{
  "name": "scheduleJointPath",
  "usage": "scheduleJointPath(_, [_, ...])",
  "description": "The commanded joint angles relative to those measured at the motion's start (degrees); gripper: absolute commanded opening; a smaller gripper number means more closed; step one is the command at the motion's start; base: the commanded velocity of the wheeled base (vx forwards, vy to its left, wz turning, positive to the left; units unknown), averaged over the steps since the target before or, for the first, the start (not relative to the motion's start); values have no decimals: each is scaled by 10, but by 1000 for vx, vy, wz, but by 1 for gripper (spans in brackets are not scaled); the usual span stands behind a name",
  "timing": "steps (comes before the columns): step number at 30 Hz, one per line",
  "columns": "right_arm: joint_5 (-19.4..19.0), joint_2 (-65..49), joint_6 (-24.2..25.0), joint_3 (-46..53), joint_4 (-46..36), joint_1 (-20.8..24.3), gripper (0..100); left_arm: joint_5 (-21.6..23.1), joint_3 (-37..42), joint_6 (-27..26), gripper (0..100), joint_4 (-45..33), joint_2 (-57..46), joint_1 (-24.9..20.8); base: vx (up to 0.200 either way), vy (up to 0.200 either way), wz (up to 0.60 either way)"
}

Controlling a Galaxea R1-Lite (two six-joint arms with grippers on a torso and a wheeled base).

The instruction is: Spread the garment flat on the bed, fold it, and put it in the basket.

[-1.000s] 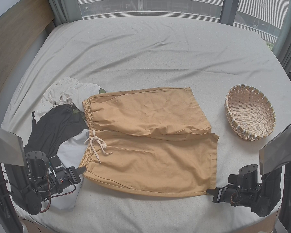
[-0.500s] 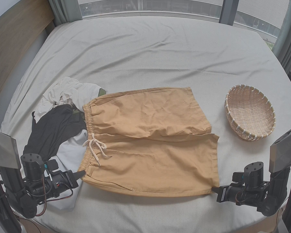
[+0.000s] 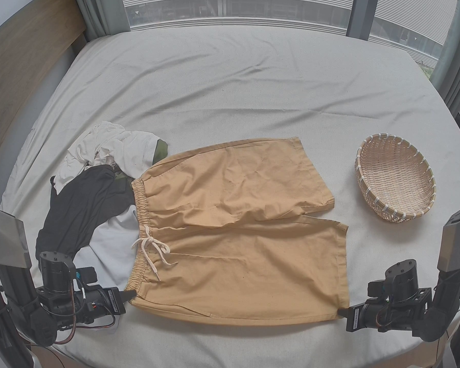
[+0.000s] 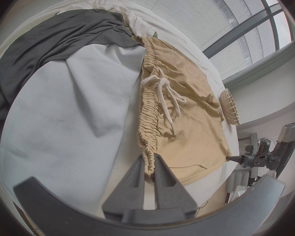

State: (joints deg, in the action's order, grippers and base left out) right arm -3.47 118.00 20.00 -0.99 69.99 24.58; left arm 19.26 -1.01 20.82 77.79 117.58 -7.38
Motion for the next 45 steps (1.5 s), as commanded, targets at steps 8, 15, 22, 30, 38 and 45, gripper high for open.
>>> scheduleJointPath(8, [0, -30, 1, 10, -51, 29, 0, 3, 9, -63, 0, -93, -18, 4, 0, 0, 0])
scheduleJointPath(15, [-5, -50, 6, 10, -30, 28, 0, 17, 9, -65, 0, -90, -37, 12, 0, 0, 0])
scheduleJointPath(22, [-11, -85, 32, 10, 110, 10, 0, 19, 9, -31, 0, 45, -38, 13, 0, 0, 0])
scheduleJointPath(30, [-12, -89, 43, -45, 183, -41, 0, 15, -23, 28, 0, 111, -39, 15, 0, 0, 0])
scheduleJointPath(38, [-14, -96, 49, -131, 182, -61, 0, 12, -63, 79, 0, 110, -81, 10, 0, 0, 0])
scheduleJointPath(45, [-18, -92, 49, -186, 180, -63, 0, -3, -94, 113, 0, 110, -94, 10, 0, 0, 0])
